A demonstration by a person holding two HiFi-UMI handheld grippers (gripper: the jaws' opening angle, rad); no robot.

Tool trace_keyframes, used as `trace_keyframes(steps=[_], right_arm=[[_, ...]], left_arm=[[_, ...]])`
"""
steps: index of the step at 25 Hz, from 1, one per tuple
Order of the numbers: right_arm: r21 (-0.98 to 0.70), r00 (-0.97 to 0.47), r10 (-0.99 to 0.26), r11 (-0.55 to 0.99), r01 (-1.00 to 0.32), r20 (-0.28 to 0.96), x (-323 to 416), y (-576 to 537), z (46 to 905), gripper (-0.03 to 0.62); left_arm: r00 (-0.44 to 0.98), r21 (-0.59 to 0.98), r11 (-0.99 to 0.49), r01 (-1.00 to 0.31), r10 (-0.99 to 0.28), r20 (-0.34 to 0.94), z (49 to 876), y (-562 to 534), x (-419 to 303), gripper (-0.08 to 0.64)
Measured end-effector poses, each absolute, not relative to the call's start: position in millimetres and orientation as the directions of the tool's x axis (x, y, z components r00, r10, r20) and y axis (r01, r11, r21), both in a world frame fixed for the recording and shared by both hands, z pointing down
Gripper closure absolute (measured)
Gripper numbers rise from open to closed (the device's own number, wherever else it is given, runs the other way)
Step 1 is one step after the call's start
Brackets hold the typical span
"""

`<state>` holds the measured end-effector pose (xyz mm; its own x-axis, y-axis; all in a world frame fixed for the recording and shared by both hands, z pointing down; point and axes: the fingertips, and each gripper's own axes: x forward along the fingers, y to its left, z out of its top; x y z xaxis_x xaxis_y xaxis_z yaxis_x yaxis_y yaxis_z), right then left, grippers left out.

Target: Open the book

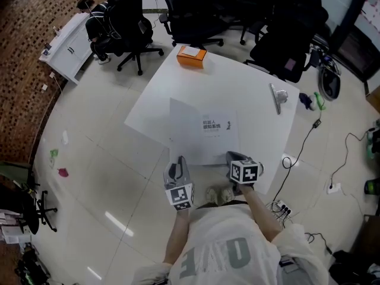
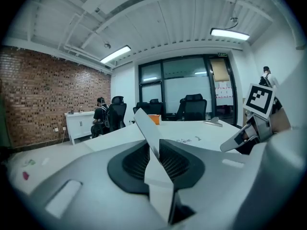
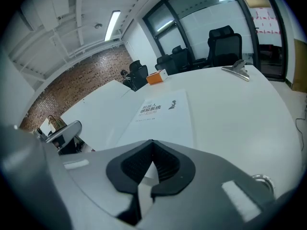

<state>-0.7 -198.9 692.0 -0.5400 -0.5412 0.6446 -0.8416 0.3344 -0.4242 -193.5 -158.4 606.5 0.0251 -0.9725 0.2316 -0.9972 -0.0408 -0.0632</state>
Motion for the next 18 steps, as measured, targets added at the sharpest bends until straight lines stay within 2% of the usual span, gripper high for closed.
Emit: trace_keyframes(steps=[13,18], right_arm=[[-0.341,-0.506,-0.517,0.384,-0.858,0.691,-0.7,-195.0,704.4,0.589],[-0.332,-0.510,-0.511,0.402,-0.853,0.692,-0.9,-194.2,705.6,0.589]], left_arm=[[-0.099,-0.050,0.086,-0.995,-0.920,0.379,665.1,-153.8,-234.2,0.451],[-0.149,-0.066,0.134,-0.989,-0.888,0.436,684.5,-152.3,-243.2,0.396]])
